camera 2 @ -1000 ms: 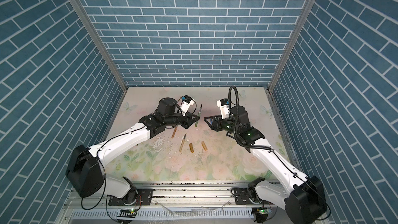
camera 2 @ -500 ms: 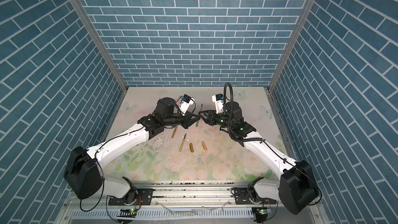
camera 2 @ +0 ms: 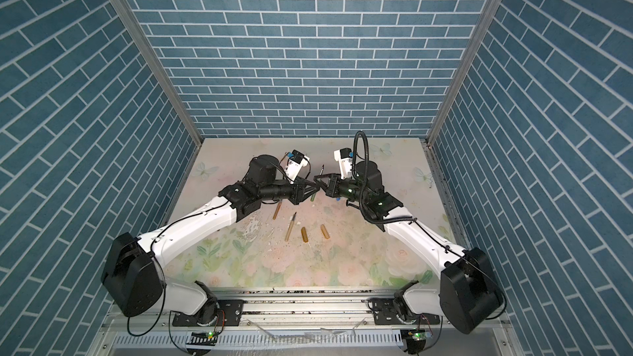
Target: Insert the pens into the pen caps
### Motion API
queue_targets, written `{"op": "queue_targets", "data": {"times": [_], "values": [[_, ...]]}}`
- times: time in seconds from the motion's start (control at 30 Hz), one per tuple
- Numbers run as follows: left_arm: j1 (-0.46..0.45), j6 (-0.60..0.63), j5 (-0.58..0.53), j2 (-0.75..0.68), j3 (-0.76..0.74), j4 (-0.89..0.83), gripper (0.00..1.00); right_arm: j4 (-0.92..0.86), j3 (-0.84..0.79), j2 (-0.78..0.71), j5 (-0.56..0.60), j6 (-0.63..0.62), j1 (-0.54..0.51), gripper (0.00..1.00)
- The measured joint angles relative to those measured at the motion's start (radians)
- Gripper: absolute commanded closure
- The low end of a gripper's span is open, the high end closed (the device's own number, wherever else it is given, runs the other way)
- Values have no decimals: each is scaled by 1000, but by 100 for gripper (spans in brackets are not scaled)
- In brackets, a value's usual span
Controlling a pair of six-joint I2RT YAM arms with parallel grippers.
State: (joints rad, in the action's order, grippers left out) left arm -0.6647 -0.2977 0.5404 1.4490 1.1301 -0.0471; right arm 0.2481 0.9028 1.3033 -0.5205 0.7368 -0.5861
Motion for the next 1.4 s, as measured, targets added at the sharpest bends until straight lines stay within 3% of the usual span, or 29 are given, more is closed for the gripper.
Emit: {"op": "queue_targets", "data": {"times": [0.17, 0.4, 0.63, 0.7, 0.8, 0.9, 1.1, 1.27, 1.4], "values": [[0, -10, 16, 0, -2, -1, 51, -2, 0, -8, 6, -1, 0, 97], [-1, -17, 45, 14, -1, -5, 75, -9, 0, -23, 9, -1, -1, 98], [-1, -11, 50, 27, -1, -10, 86, -17, 0, -24, 9, -1, -1, 97], [-1, -9, 52, 27, -1, -12, 92, -21, 0, -24, 10, -2, -1, 93], [-1, -8, 56, 29, -1, -16, 99, -28, 0, -24, 9, -3, -1, 78], [-1, -6, 52, 30, -1, -17, 100, -43, 2, -25, 8, -11, -1, 65], [-1, -8, 11, 30, -1, -14, 100, -151, 24, -74, 38, -31, -1, 59], [-1, -8, -47, 18, -23, 14, 100, -301, 74, -142, 112, -87, -1, 65], [-1, -10, -80, -13, -61, 48, 100, -461, 74, -200, 268, -117, -1, 69]]}}
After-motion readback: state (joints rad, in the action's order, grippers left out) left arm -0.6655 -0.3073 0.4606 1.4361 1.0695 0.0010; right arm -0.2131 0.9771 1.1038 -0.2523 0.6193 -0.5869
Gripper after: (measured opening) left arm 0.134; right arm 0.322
